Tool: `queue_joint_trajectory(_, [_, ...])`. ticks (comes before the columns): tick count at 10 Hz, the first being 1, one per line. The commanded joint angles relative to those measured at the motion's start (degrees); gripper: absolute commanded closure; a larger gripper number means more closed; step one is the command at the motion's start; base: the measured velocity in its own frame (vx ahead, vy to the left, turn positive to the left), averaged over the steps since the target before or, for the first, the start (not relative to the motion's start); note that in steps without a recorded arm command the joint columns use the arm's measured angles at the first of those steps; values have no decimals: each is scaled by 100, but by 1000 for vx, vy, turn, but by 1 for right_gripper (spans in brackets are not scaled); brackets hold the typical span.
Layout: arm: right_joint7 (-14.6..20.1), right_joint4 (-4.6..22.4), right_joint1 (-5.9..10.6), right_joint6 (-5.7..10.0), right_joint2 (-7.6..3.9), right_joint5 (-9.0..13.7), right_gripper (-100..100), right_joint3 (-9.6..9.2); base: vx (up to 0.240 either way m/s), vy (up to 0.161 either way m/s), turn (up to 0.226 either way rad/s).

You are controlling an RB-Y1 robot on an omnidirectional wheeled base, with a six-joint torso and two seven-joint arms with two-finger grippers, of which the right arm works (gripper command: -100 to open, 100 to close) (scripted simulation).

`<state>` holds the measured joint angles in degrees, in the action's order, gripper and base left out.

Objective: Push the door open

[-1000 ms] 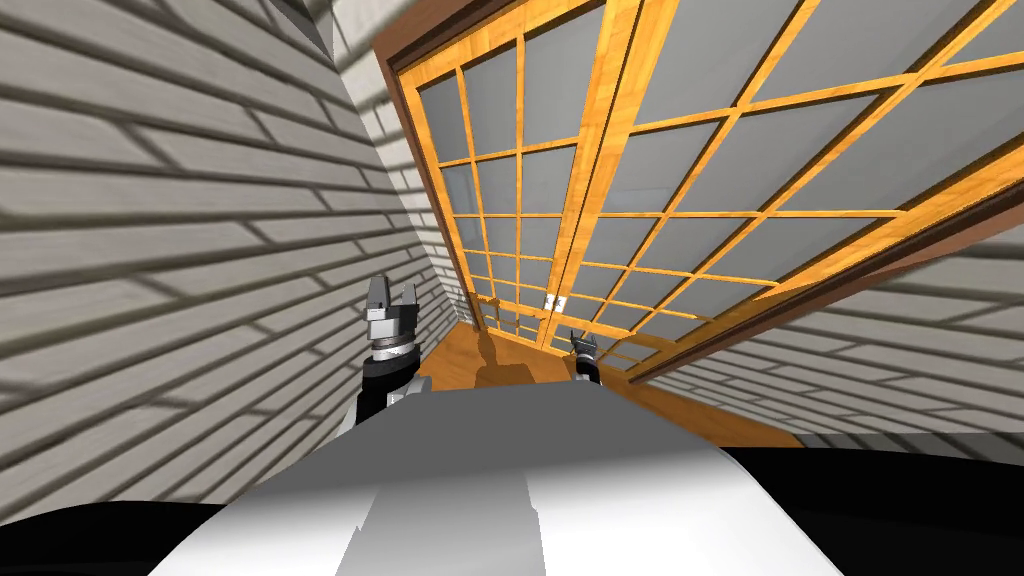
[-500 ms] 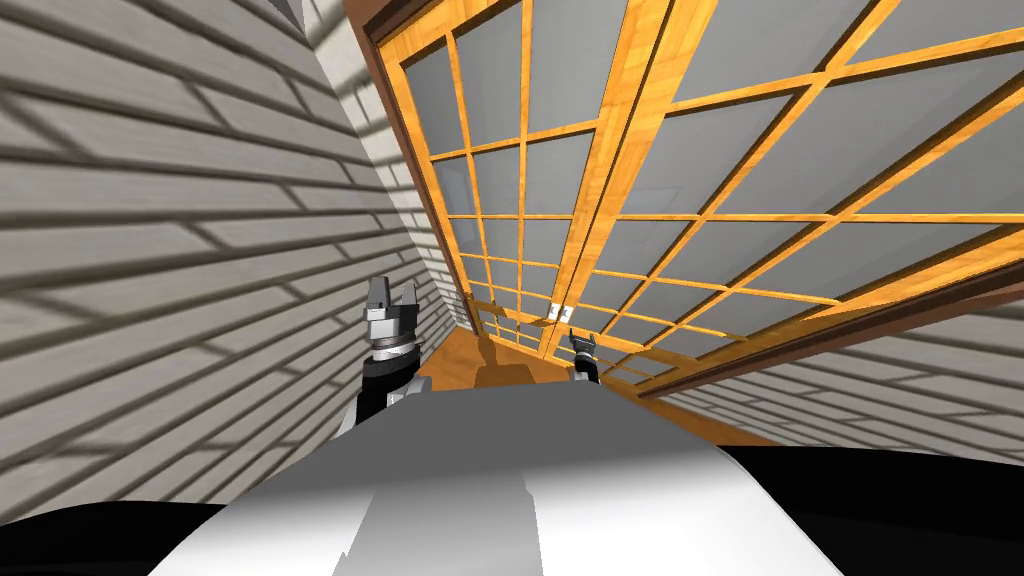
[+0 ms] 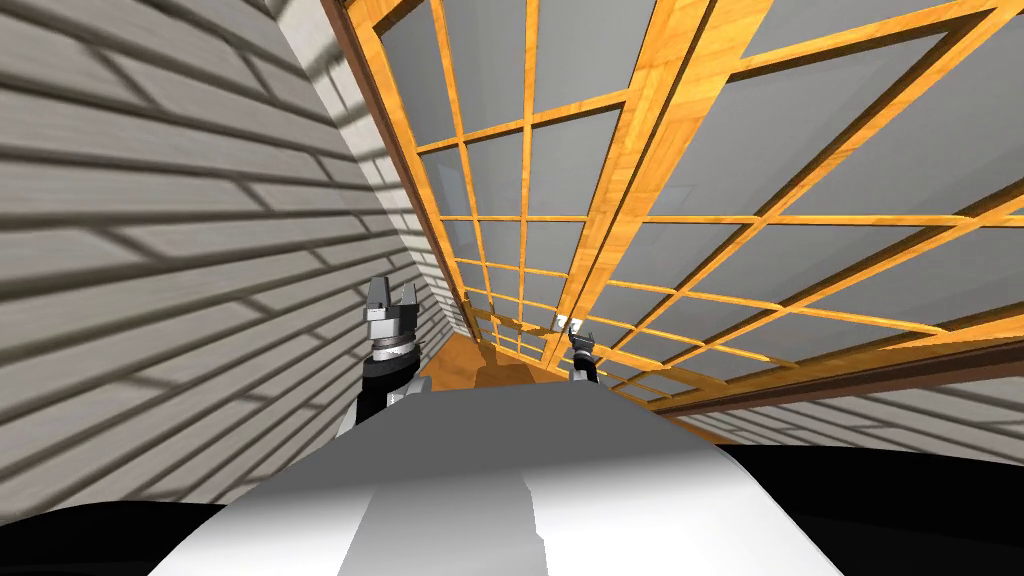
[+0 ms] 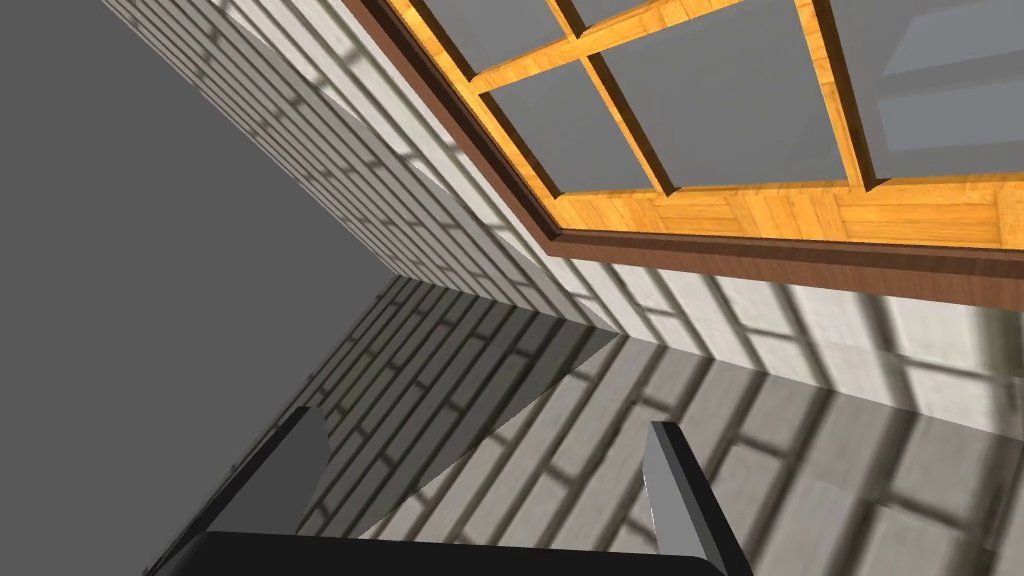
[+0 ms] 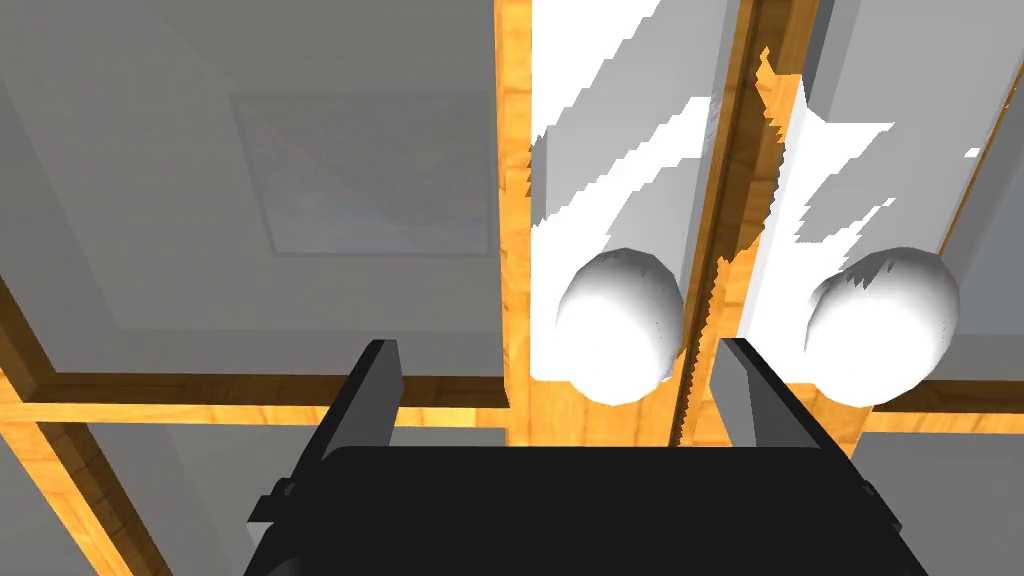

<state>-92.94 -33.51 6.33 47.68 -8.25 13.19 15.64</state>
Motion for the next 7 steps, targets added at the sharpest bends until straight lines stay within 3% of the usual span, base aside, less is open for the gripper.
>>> queue_joint_trajectory(1, [-7,-22,18,-20,7,1,-100,-2,230,35,5])
queue_joint_trajectory(2, [-4,-20,7,-12,5,1,-100,-1,99,16,2])
queue_joint_trajectory(3, [-4,-20,7,-12,5,1,100,-1,-15,-1,-6])
queue_joint_trajectory(7, [-4,-20,7,-12,5,1,100,-1,-18,-5,10])
